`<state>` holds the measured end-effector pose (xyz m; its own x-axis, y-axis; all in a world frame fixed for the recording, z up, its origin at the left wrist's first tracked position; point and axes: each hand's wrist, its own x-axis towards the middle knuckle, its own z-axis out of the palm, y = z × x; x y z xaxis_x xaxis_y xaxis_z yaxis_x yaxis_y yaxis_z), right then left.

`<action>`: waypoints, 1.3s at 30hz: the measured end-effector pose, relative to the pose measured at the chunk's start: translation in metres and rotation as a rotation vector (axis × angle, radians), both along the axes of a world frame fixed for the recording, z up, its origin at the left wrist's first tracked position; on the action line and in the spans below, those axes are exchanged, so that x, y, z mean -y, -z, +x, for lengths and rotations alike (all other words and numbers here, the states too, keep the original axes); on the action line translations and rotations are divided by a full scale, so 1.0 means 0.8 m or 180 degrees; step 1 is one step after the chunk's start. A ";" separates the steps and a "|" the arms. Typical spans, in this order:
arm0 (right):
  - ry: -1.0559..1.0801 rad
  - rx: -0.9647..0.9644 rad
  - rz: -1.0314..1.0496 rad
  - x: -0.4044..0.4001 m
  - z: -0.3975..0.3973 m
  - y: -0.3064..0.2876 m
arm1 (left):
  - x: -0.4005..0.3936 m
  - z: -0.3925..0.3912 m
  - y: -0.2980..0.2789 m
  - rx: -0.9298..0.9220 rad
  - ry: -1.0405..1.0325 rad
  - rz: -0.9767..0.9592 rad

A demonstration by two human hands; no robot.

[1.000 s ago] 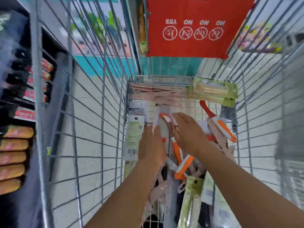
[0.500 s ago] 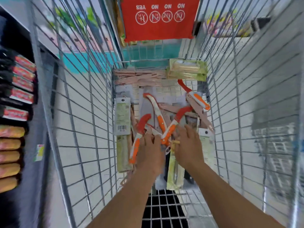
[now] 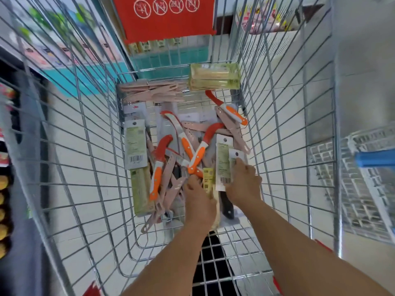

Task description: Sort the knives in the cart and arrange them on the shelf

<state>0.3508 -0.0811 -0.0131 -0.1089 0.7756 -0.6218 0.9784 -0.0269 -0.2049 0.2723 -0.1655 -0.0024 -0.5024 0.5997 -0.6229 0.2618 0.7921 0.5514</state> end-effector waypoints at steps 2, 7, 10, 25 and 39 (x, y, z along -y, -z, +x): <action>0.0173 -0.0001 0.0018 -0.004 0.001 -0.007 | 0.001 -0.006 0.003 0.0053 -0.0092 -0.0031; 0.0420 -0.0320 0.0479 -0.017 -0.005 -0.020 | 0.005 -0.034 -0.011 -0.0197 -0.0119 0.0069; 0.0134 -0.0441 0.0372 -0.012 -0.019 -0.015 | -0.005 -0.044 -0.019 -0.0323 -0.0218 0.0100; 0.0680 -0.0740 0.0522 -0.022 -0.041 -0.030 | -0.033 -0.087 -0.024 0.0440 -0.0811 0.0367; 0.0995 -0.2563 -0.0906 -0.089 -0.100 -0.062 | -0.111 -0.151 -0.026 0.0640 -0.1287 0.0344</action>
